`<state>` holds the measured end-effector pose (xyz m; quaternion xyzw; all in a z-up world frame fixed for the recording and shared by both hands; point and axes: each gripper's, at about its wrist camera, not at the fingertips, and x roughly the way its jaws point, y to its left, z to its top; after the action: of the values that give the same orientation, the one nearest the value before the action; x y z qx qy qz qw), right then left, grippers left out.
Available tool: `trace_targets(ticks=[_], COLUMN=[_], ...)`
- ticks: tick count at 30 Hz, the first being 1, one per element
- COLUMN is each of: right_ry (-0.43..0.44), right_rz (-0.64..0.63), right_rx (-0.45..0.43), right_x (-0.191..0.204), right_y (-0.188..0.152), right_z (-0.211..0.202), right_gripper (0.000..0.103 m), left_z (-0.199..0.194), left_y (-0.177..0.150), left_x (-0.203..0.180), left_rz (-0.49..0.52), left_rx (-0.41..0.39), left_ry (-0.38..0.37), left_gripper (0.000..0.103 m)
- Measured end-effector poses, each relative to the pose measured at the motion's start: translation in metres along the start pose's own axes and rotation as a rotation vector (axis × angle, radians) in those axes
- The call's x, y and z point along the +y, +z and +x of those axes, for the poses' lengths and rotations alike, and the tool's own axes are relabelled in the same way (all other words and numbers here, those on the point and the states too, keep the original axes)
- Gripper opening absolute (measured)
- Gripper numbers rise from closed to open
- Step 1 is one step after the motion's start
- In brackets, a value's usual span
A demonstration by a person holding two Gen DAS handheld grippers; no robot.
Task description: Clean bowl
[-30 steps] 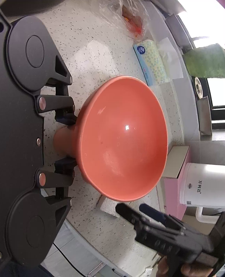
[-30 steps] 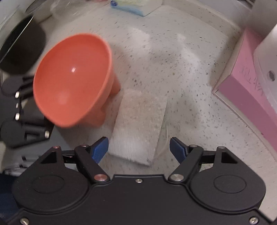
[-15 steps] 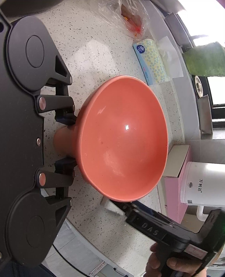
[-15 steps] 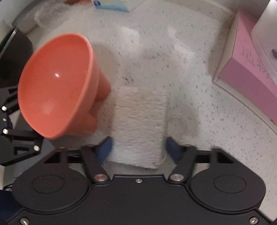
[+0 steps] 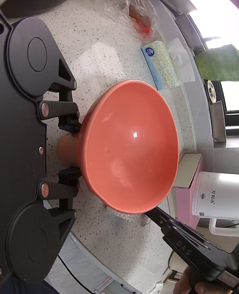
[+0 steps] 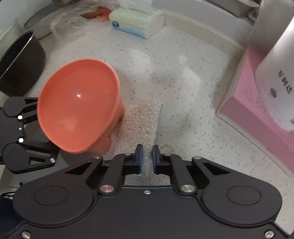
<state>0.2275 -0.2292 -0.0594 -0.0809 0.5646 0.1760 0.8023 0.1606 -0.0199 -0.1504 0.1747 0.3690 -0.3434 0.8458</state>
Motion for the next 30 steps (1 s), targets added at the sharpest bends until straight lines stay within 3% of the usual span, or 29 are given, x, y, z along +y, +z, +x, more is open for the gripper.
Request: trace_targets(ticks=[9,23,30], right_ry=[0.074,0.064,0.012], right_rz=[-0.02,-0.051,-0.169], right_rx=[-0.032,-0.024,-0.019], right_x=[0.023,0.04,0.059], right_y=[0.009,0.009,0.008], right_z=[-0.011,-0.013,-0.013], right_gripper=[0.008,0.008,0.008], left_z=[0.0,-0.003,-0.005], left_y=[0.0,-0.004,-0.006], left_x=[0.001,0.014,0.021], left_rz=[-0.006,-0.039,-0.036], left_rx=[0.0,0.002,0.006], left_ry=[-0.001,-0.013,-0.01], left_gripper=[0.038,0.038,0.038])
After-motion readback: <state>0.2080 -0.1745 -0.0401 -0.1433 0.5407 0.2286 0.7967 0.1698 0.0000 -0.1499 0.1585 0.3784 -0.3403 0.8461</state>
